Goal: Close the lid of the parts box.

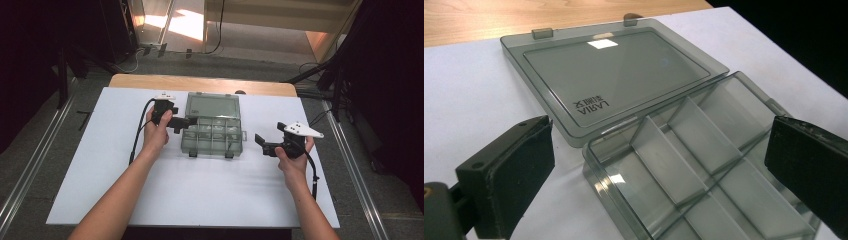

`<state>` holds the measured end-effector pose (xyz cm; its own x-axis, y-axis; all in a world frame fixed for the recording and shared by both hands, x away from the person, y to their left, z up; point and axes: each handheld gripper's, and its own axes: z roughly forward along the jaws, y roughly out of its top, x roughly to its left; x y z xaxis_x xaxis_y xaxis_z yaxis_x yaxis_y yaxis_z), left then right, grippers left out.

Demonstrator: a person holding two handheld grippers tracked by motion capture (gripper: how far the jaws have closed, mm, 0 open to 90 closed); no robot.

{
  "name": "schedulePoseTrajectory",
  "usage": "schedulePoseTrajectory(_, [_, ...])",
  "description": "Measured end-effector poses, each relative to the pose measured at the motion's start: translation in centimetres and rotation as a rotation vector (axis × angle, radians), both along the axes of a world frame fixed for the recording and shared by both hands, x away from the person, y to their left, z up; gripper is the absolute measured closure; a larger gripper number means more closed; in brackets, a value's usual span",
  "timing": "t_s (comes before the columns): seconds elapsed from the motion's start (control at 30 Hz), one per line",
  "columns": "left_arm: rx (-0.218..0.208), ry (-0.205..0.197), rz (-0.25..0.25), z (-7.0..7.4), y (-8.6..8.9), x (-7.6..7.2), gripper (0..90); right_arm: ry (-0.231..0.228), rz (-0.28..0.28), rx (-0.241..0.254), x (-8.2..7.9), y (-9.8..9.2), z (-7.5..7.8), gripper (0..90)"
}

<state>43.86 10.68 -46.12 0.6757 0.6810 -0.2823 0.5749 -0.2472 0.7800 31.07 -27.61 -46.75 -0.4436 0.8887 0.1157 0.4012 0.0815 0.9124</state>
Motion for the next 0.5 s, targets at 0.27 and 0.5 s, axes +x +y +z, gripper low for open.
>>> schedulePoseTrajectory(0.27, [0.039,-0.004,0.026,-0.6,-0.2,0.8,0.0,0.019,0.008,0.002,2.3,0.9,0.5,0.0])
schedulePoseTrajectory(0.5, [0.035,-0.002,0.041,-0.6,-0.6,1.8,0.0,0.045,0.013,-0.004,4.4,1.4,0.6,0.0])
